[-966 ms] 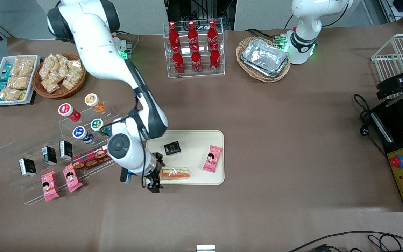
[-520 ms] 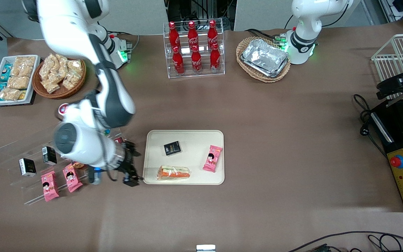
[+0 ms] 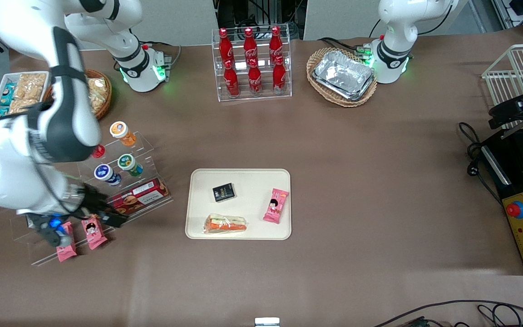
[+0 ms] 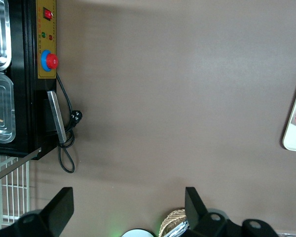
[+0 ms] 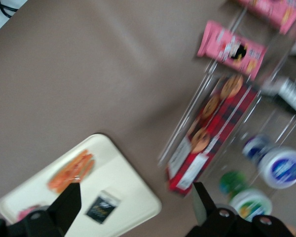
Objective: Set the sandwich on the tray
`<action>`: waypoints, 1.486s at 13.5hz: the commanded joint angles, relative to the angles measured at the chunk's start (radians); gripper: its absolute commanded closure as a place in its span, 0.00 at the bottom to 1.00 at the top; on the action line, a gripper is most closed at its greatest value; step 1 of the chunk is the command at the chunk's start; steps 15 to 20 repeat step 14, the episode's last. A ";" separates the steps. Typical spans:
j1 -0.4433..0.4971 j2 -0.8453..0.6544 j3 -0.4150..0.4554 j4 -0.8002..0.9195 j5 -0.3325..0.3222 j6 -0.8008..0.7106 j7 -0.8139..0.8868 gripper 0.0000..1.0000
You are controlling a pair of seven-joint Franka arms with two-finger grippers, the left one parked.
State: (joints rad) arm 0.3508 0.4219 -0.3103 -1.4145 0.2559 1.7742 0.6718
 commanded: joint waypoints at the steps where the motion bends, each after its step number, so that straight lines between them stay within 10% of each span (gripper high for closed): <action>1: -0.122 -0.081 0.011 -0.078 -0.033 0.001 -0.448 0.00; 12: -0.170 -0.489 0.000 -0.362 -0.254 -0.067 -0.617 0.00; 20: -0.171 -0.496 -0.001 -0.359 -0.259 -0.067 -0.643 0.00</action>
